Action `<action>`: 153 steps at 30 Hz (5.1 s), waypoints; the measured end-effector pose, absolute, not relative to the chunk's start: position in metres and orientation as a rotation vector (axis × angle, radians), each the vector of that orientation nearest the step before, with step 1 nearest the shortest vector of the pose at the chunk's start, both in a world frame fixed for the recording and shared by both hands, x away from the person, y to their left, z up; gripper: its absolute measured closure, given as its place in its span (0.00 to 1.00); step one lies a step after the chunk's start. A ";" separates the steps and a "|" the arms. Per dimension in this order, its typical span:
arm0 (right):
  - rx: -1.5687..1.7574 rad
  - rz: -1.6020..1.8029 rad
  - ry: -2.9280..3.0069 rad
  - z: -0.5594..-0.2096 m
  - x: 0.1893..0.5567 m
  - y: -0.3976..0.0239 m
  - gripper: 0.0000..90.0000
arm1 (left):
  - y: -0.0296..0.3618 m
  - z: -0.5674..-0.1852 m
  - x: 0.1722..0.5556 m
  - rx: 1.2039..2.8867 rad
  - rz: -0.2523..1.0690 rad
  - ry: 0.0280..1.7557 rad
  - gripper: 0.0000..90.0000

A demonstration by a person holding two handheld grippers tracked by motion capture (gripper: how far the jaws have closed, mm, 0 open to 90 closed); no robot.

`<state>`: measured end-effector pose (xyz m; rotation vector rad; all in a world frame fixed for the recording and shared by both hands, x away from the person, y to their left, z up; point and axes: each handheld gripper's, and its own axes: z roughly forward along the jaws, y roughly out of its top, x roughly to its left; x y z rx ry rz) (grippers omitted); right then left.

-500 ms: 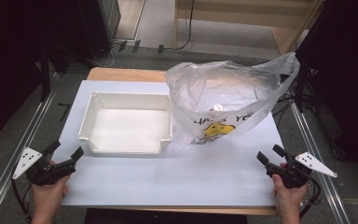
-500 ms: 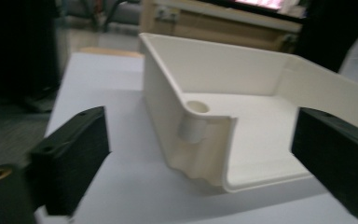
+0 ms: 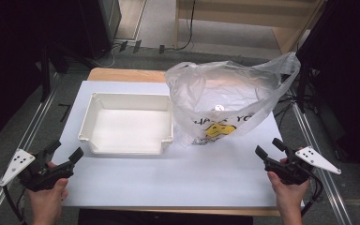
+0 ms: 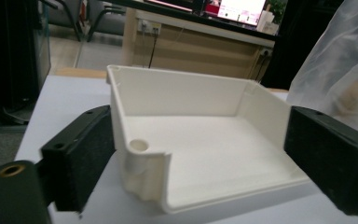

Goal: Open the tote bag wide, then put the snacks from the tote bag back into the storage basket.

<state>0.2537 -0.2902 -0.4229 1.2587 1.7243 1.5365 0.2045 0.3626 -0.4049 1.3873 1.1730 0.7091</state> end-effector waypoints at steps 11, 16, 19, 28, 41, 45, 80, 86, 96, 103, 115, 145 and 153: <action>1.171 1.596 1.685 -0.389 0.260 -0.278 0.49 | 0.298 -0.375 0.222 1.495 0.653 1.075 0.25; 1.225 1.629 1.596 -0.382 0.264 -0.275 0.49 | 0.277 -0.361 0.233 1.513 0.604 1.027 0.23; 1.278 1.474 1.630 -0.377 0.269 -0.272 0.42 | 0.260 -0.355 0.239 1.550 0.577 0.988 0.23; 1.235 1.594 1.698 -0.359 0.280 -0.274 0.21 | 0.210 -0.333 0.251 1.630 0.517 0.884 0.26; 1.212 1.584 1.697 -0.336 0.303 -0.260 0.15 | 0.155 -0.310 0.264 1.651 0.486 0.777 0.22; 1.200 1.577 1.697 -0.334 0.308 -0.254 0.18 | 0.142 -0.307 0.267 1.655 0.491 0.766 0.21; 1.232 1.603 1.556 -0.308 0.313 -0.244 0.14 | 0.119 -0.316 0.284 1.755 0.515 0.730 1.00; 1.169 1.608 1.613 -0.312 0.315 -0.240 0.49 | 0.122 -0.329 0.285 1.771 0.475 0.727 1.00; 1.121 1.517 1.688 -0.319 0.316 -0.223 0.94 | 0.117 -0.334 0.283 1.792 0.478 0.714 1.00; 1.137 1.655 1.585 -0.315 0.311 -0.228 0.35 | 0.114 -0.341 0.282 1.806 0.476 0.711 1.00; 1.180 1.595 1.599 -0.299 0.316 -0.212 0.16 | 0.101 -0.351 0.275 1.846 0.459 0.655 1.00; 1.328 1.376 1.771 -0.375 0.342 -0.206 1.00 | 0.106 -0.400 0.290 1.802 0.311 0.851 1.00; 1.404 1.304 1.821 -0.414 0.341 -0.211 1.00 | 0.104 -0.433 0.285 1.793 0.326 0.971 1.00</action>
